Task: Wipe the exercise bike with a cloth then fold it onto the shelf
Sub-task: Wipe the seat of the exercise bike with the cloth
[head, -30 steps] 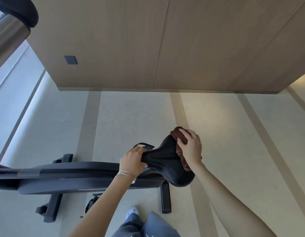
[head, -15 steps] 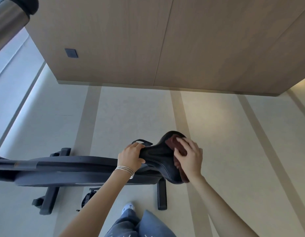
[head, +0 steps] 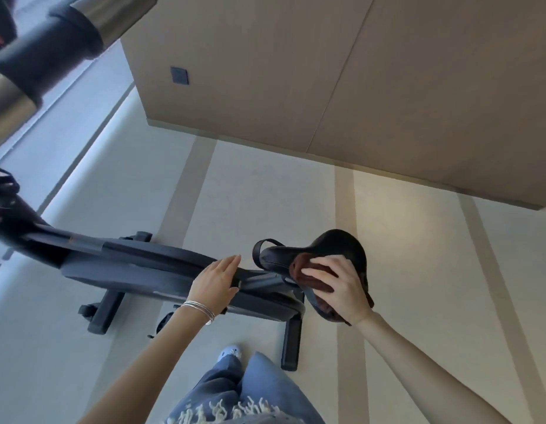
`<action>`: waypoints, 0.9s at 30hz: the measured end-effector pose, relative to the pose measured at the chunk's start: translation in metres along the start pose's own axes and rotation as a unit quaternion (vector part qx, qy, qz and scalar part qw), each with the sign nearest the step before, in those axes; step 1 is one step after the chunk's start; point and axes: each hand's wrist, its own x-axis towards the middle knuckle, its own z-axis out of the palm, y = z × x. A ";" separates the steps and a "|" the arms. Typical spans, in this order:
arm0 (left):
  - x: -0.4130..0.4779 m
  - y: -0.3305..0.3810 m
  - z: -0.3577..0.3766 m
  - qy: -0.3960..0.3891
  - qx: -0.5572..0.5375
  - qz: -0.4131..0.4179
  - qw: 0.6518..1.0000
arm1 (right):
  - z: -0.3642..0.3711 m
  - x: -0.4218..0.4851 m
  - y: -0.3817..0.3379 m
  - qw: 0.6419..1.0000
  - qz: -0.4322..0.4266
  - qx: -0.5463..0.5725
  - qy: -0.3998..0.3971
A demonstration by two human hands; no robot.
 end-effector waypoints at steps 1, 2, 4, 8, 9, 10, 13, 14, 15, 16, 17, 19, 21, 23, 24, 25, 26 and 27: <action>-0.007 -0.006 0.001 -0.003 -0.002 -0.008 1.000 | 0.003 0.016 -0.002 1.000 -0.020 -0.005 -0.006; -0.013 -0.009 0.002 -0.003 0.000 -0.016 1.000 | 0.007 0.034 -0.006 0.999 -0.043 -0.007 -0.020; -0.023 -0.011 0.002 0.009 0.006 -0.033 0.999 | 0.022 0.067 -0.022 0.992 -0.105 -0.014 -0.069; -0.032 -0.013 -0.004 0.048 0.020 -0.062 0.997 | 0.039 0.090 -0.044 0.957 -0.224 -0.072 -0.169; -0.033 -0.015 -0.007 0.058 0.023 -0.068 0.996 | 0.036 0.083 -0.041 0.956 -0.228 -0.076 -0.167; -0.034 -0.016 -0.009 0.064 0.025 -0.071 0.995 | 0.031 0.071 -0.035 0.957 -0.230 -0.075 -0.158; -0.034 -0.017 -0.014 0.058 0.035 -0.065 0.996 | 0.012 0.010 -0.014 0.951 -0.252 -0.100 -0.150; -0.034 -0.016 -0.014 0.056 0.039 -0.060 0.996 | 0.006 -0.008 -0.011 0.947 -0.257 -0.106 -0.159; -0.034 -0.014 -0.014 0.057 0.045 -0.054 0.996 | 0.003 -0.017 -0.010 0.946 -0.255 -0.109 -0.168; -0.034 -0.011 -0.013 0.056 0.050 -0.048 0.996 | 0.001 -0.017 -0.012 0.946 -0.250 -0.112 -0.173; -0.033 -0.008 -0.012 0.053 0.053 -0.042 0.996 | 0.003 -0.008 -0.017 0.947 -0.247 -0.115 -0.172; -0.031 0.000 -0.010 0.049 0.055 -0.029 0.997 | 0.015 0.021 -0.029 0.942 -0.261 -0.128 -0.167; -0.030 0.004 -0.010 0.053 0.057 -0.020 0.997 | 0.026 0.046 -0.040 0.933 -0.280 -0.154 -0.163; -0.031 0.005 -0.011 0.050 0.057 -0.015 0.997 | 0.029 0.048 -0.041 0.942 -0.254 -0.149 -0.161; -0.031 0.004 -0.011 0.047 0.057 -0.014 0.997 | 0.026 0.038 -0.038 0.949 -0.234 -0.135 -0.164; -0.031 0.004 -0.011 0.048 0.058 -0.013 0.997 | 0.020 0.026 -0.034 0.954 -0.215 -0.125 -0.169; -0.031 0.004 -0.011 0.047 0.060 -0.009 0.997 | 0.012 0.012 -0.028 0.957 -0.198 -0.121 -0.173; -0.030 0.005 -0.011 0.045 0.060 -0.002 0.997 | 0.003 0.000 -0.022 0.962 -0.176 -0.115 -0.175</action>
